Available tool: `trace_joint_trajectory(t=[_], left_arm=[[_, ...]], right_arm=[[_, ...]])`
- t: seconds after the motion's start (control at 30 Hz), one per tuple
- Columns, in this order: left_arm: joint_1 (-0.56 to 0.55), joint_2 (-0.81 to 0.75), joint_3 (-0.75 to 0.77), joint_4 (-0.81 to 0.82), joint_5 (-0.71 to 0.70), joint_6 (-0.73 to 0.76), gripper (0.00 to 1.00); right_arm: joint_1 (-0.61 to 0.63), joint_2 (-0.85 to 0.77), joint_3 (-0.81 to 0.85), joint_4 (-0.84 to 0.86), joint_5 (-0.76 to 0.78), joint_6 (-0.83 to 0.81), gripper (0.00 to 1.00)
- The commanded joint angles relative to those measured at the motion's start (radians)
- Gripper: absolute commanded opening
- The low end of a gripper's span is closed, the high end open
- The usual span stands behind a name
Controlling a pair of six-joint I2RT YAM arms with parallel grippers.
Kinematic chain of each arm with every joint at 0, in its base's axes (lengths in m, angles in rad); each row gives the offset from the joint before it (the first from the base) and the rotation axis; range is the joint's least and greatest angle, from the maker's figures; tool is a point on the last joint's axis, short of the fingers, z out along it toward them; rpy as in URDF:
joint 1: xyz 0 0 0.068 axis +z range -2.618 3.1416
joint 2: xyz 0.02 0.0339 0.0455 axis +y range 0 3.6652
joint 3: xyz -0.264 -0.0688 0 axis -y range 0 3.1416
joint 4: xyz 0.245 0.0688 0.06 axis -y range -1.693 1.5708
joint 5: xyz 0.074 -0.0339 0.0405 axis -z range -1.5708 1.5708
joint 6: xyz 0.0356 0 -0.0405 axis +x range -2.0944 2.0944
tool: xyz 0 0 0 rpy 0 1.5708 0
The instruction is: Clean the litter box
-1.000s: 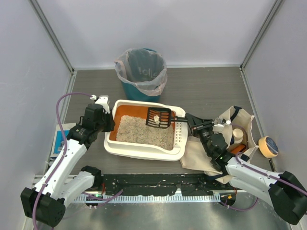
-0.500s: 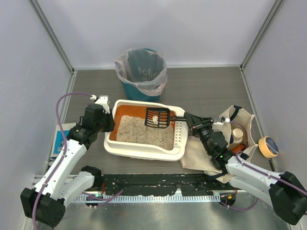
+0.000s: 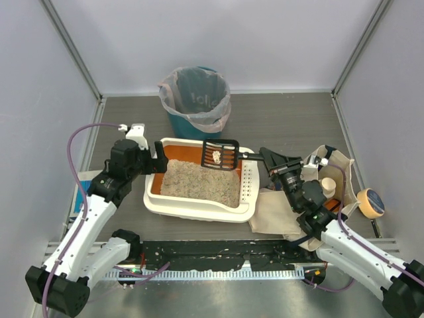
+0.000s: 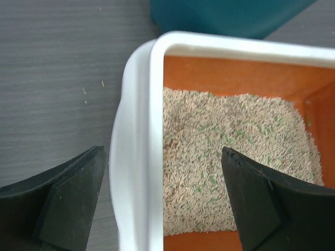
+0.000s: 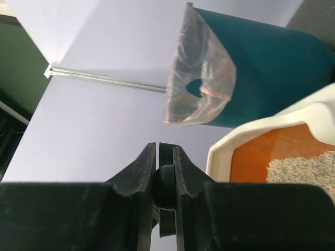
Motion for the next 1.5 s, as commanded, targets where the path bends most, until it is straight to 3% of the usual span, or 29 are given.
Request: trace_joint_trajectory(t=[0.0, 0.27, 0.43, 0.8, 1.1, 1.27, 1.47], left_arm=[[0.001, 0.014, 0.081, 0.144, -0.029, 0.041, 0.96], [0.000, 0.134, 0.207, 0.193, -0.022, 0.059, 0.97], [0.001, 0.105, 0.134, 0.216, -0.132, 0.099, 0.97], [0.001, 0.043, 0.075, 0.245, -0.132, 0.092, 0.95], [-0.002, 0.065, 0.082, 0.230, -0.127, 0.093, 0.95], [-0.002, 0.066, 0.080, 0.228, -0.115, 0.096, 0.95], [-0.003, 0.077, 0.083, 0.225, -0.098, 0.090, 0.95]], right_arm=[[-0.007, -0.026, 0.091, -0.020, -0.004, -0.045, 0.01], [-0.035, 0.242, 0.334, 0.056, -0.163, -0.105, 0.01], [-0.084, 0.371, 0.441, 0.147, -0.214, -0.065, 0.01], [-0.159, 0.607, 0.647, 0.257, -0.208, -0.106, 0.01], [-0.159, 0.685, 0.765, 0.238, -0.041, -0.444, 0.01], [-0.143, 0.739, 0.808, 0.343, -0.070, -0.773, 0.01], [-0.139, 0.797, 0.890, 0.363, -0.198, -0.955, 0.01]])
